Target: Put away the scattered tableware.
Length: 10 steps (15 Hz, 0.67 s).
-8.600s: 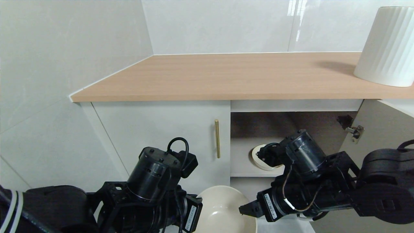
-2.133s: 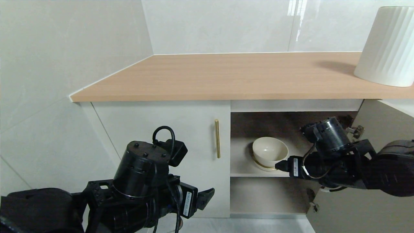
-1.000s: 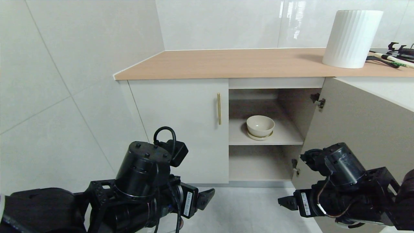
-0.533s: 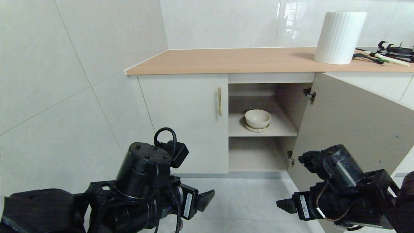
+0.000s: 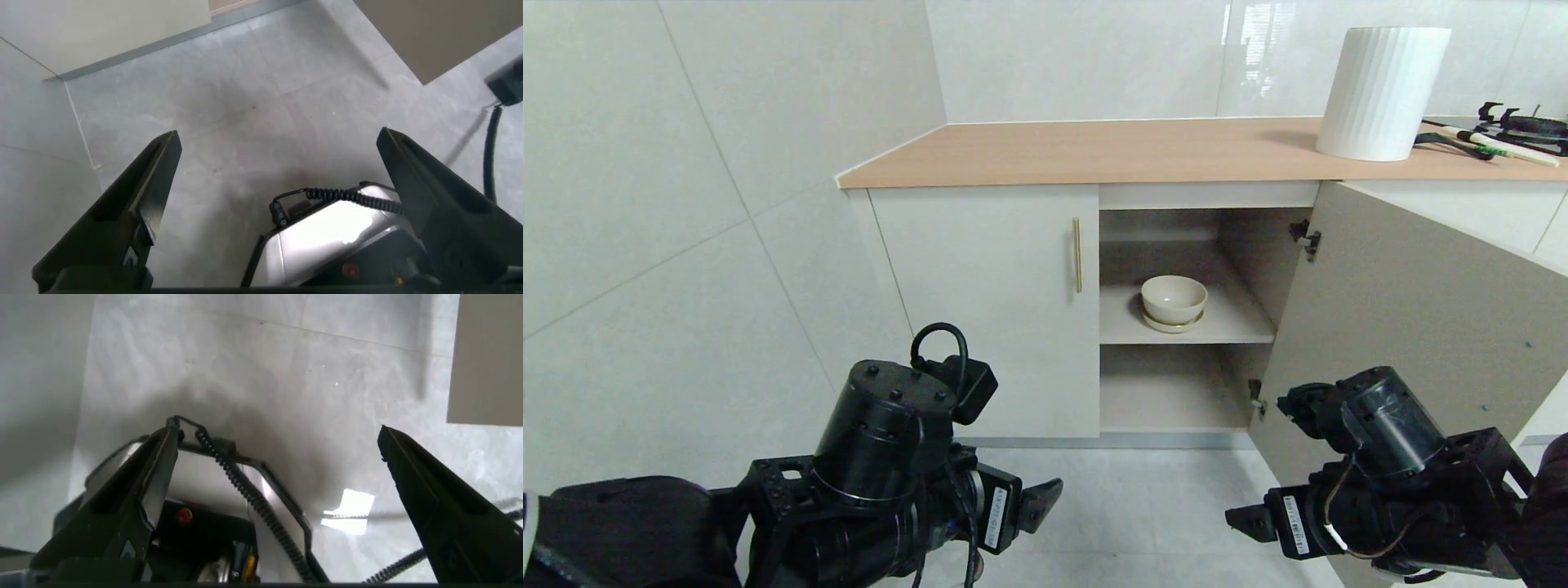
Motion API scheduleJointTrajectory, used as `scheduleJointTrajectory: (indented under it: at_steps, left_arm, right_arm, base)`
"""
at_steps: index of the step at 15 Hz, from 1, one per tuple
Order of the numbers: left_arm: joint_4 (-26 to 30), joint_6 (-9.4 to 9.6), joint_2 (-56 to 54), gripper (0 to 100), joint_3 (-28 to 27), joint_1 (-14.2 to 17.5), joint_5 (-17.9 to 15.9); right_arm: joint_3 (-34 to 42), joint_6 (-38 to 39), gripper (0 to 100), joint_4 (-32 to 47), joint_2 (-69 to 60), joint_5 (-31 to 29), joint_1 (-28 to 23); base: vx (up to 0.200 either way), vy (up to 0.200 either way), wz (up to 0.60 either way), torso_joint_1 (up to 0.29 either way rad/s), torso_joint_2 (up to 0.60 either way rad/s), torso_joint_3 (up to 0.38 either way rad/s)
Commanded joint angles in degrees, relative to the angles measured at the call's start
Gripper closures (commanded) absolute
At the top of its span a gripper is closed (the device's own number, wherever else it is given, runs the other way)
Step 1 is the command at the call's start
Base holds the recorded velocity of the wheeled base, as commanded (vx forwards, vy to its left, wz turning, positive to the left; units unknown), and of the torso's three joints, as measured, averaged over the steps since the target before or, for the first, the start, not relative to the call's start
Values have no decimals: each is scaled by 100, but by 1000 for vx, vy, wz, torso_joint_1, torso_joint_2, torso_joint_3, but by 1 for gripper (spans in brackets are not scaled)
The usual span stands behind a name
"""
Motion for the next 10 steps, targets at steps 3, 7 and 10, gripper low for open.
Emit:
scheduleJointTrajectory:
  at_steps: [3,7,10]
  left_arm:
    - [-1,-3,32,0,1,-7,1]
    - [-1,-3,32,0,9,2,1]
    - [-1,-3,23,0,9,2,1]
  right_arm:
    - [-107,-7,0,515,17,-10,-6]
    - [-212,-7,0,1024,-53,-159,-32]
    - [-195,10,0,1701,-431,-221,-32]
  base:
    - [0,-200,0,2,-1,-1]
    - [0,-200,0,5,-1,4]
    - [0,-200,0,4,2,1]
